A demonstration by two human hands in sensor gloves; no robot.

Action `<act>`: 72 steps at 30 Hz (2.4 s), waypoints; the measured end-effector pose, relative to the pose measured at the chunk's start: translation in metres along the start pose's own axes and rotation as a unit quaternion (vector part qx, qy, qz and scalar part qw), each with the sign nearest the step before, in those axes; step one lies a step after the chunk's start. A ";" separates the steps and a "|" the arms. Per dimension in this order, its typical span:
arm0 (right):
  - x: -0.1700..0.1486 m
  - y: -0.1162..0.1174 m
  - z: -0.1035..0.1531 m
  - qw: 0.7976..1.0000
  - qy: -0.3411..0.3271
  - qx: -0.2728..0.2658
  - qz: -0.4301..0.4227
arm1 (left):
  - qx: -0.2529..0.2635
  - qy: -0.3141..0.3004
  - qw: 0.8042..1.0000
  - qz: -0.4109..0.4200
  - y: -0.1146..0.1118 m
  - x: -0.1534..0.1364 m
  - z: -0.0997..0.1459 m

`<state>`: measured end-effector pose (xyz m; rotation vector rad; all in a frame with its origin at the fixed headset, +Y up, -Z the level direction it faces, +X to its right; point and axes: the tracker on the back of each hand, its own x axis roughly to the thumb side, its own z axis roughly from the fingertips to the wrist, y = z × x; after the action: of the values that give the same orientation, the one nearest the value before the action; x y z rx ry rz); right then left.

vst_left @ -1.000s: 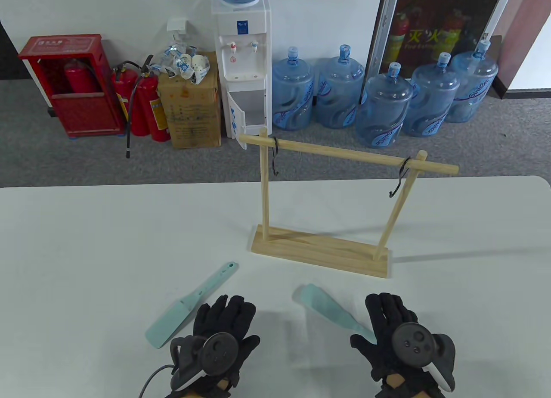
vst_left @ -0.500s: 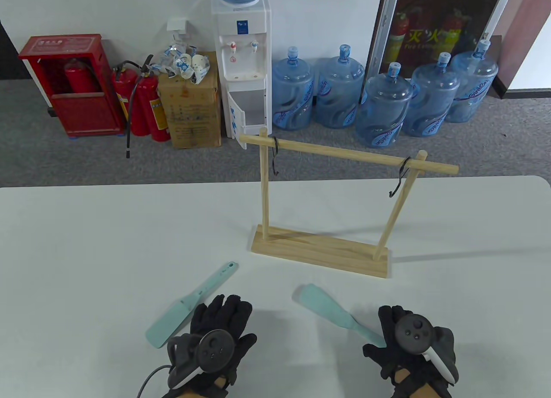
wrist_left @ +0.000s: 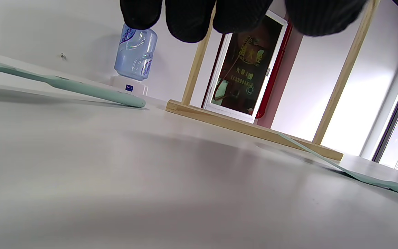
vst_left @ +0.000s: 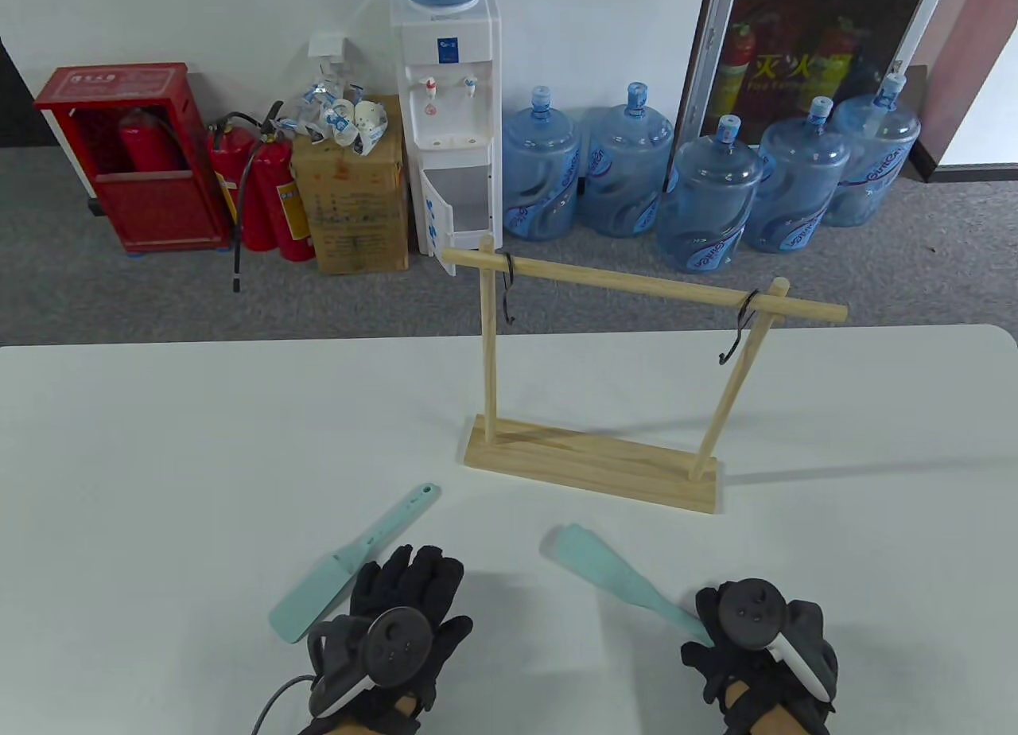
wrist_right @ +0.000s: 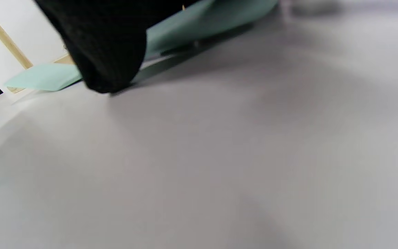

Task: Hook dessert spatula onto s-hook

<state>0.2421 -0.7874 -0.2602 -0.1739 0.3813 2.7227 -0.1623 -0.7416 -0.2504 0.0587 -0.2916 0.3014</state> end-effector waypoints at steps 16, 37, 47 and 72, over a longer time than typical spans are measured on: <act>-0.006 -0.013 0.004 0.995 -0.028 -0.060 -0.069 | -0.005 0.006 1.000 -0.002 0.000 -0.001 0.000; 0.043 -0.035 0.041 0.943 -0.179 -0.280 -0.021 | 0.026 0.026 0.999 0.020 0.008 -0.010 0.000; 0.080 -0.025 0.057 0.918 -0.269 -0.293 0.005 | 0.033 -0.001 0.999 0.035 0.004 0.006 0.001; 0.106 -0.014 0.066 0.905 -0.331 -0.268 0.014 | 0.054 -0.036 0.995 0.074 -0.009 0.031 -0.007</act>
<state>0.1460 -0.7181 -0.2186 0.6046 -0.5604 2.6352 -0.1289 -0.7409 -0.2483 0.1550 -0.3528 0.4632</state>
